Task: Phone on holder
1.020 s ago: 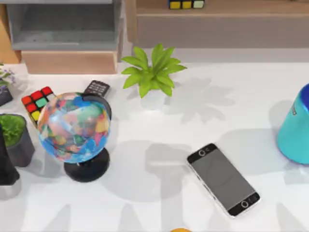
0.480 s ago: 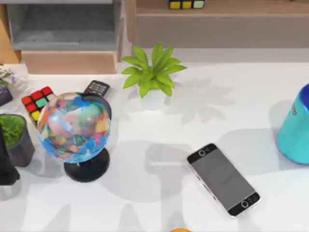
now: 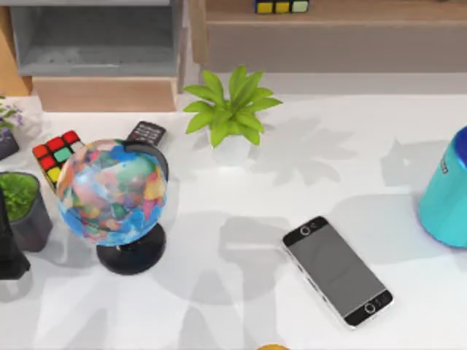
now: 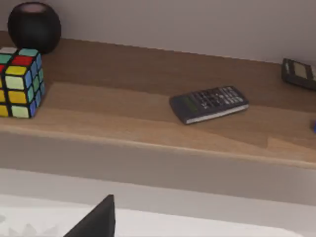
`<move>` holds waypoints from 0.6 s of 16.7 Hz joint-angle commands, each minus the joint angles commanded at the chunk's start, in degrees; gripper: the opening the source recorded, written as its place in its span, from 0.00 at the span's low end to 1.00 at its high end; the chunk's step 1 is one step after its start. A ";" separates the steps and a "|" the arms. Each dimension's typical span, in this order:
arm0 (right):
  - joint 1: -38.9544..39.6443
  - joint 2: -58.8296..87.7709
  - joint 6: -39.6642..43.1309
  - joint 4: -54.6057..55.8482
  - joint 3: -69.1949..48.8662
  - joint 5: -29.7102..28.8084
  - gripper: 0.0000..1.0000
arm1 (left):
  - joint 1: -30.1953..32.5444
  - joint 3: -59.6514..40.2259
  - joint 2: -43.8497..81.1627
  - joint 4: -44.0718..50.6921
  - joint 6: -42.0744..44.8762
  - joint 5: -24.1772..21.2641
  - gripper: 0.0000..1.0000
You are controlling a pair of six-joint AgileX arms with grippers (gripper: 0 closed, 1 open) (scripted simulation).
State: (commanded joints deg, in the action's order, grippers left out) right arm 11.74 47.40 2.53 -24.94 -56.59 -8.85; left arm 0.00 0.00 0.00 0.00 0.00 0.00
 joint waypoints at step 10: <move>17.93 43.97 -5.38 -24.11 -17.43 6.01 1.00 | 0.00 0.00 0.00 0.00 0.00 0.00 1.00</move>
State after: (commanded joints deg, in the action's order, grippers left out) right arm 29.67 91.37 -2.85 -49.05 -74.02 -2.85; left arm 0.00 0.00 0.00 0.00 0.00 0.00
